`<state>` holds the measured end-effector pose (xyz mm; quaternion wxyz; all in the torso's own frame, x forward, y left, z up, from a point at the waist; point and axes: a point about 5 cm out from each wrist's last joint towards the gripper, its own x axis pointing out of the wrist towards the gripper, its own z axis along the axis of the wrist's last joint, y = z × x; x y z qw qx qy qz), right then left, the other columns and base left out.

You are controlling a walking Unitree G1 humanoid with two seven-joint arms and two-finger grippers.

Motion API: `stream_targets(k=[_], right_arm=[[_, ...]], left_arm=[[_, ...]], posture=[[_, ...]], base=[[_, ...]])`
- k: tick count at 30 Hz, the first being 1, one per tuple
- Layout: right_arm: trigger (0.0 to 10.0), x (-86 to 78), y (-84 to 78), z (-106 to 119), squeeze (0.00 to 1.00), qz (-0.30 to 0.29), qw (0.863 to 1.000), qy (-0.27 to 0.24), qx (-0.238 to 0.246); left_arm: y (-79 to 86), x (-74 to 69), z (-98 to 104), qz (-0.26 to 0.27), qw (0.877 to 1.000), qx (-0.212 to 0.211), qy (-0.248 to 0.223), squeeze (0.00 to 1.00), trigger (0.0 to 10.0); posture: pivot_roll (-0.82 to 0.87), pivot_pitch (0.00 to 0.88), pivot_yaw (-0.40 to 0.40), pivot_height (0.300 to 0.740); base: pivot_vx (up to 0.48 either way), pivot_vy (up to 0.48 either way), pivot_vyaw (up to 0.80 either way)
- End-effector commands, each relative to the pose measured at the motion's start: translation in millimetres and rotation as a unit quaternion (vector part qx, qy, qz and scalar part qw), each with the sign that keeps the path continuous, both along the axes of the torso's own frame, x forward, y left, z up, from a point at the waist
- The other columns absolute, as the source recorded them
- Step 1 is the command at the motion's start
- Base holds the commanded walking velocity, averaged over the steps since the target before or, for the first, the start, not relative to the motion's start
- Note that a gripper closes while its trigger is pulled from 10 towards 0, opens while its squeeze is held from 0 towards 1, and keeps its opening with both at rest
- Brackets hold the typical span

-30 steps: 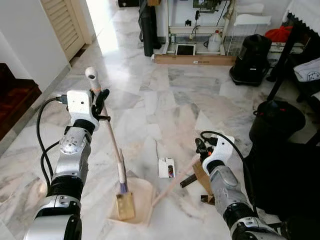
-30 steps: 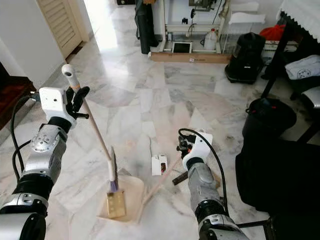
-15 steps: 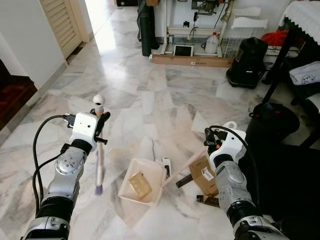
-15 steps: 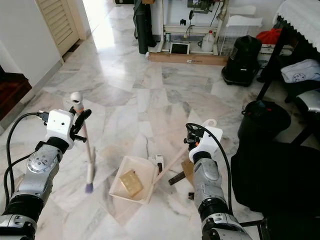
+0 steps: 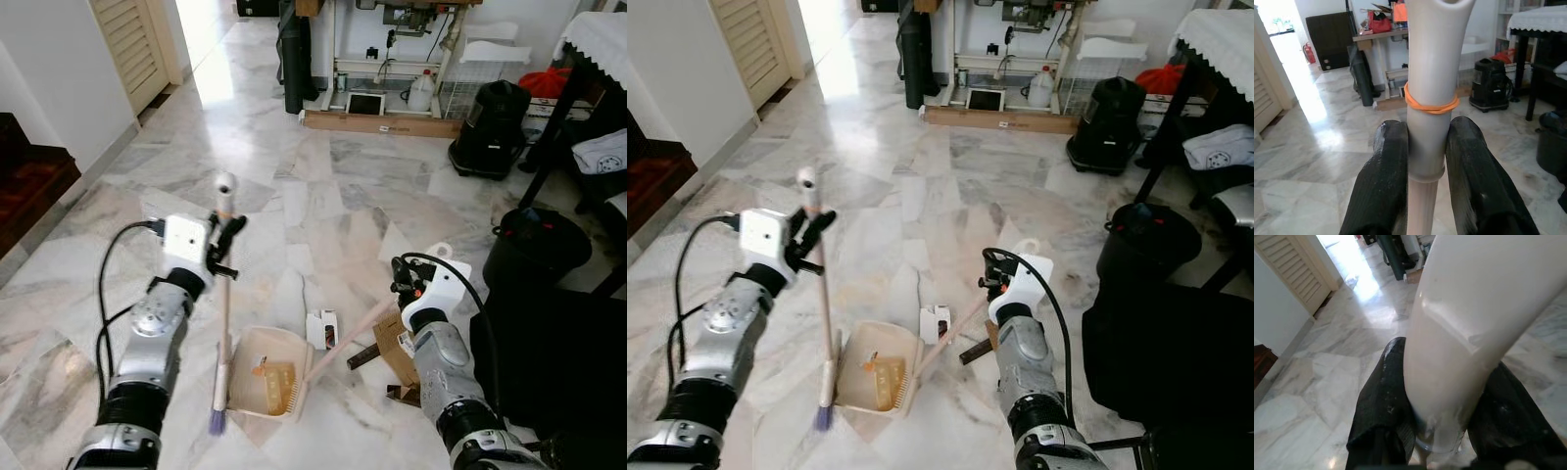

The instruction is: Sweep floor

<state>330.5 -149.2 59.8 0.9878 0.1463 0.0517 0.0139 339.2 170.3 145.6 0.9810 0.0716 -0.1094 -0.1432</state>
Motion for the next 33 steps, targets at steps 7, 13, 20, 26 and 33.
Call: stream_targets(k=[7,13,20,26,33], right_arm=[[10.0,-0.1,-3.5,17,0.00,-0.015,0.998,-0.063,-0.016],[10.0,-1.2,-0.4,16,0.00,0.004,0.998,-0.060,-0.023],[10.0,3.0,1.4,22,0.00,0.025,0.997,-0.060,-0.028],[10.0,2.6,-4.1,27,0.00,0.040,0.997,-0.063,-0.031],[10.0,5.0,-9.7,31,0.00,0.040,0.997,-0.059,-0.024]], left_arm=[[-7.0,-9.5,-2,0.013,0.998,0.049,-0.037,0.00,10.0],[-20.7,-16.8,-11,-0.023,0.994,0.104,-0.036,0.00,10.0],[-24.6,-18.7,-18,-0.045,0.985,0.162,-0.037,0.00,10.0],[-23.3,-25.0,-27,-0.050,0.982,0.180,-0.028,0.00,10.0],[-13.2,-24.4,-27,-0.043,0.977,0.206,-0.027,0.00,10.0]], posture=[[0.05,0.000,-0.007,0.740],[0.05,0.000,-0.023,0.740],[0.04,0.000,-0.044,0.740],[0.03,0.000,-0.056,0.740],[0.03,0.000,-0.064,0.740]], base=[[0.000,0.000,0.00],[0.000,0.000,0.00],[0.000,0.000,0.00],[0.000,0.000,0.00],[0.000,0.000,0.00]])
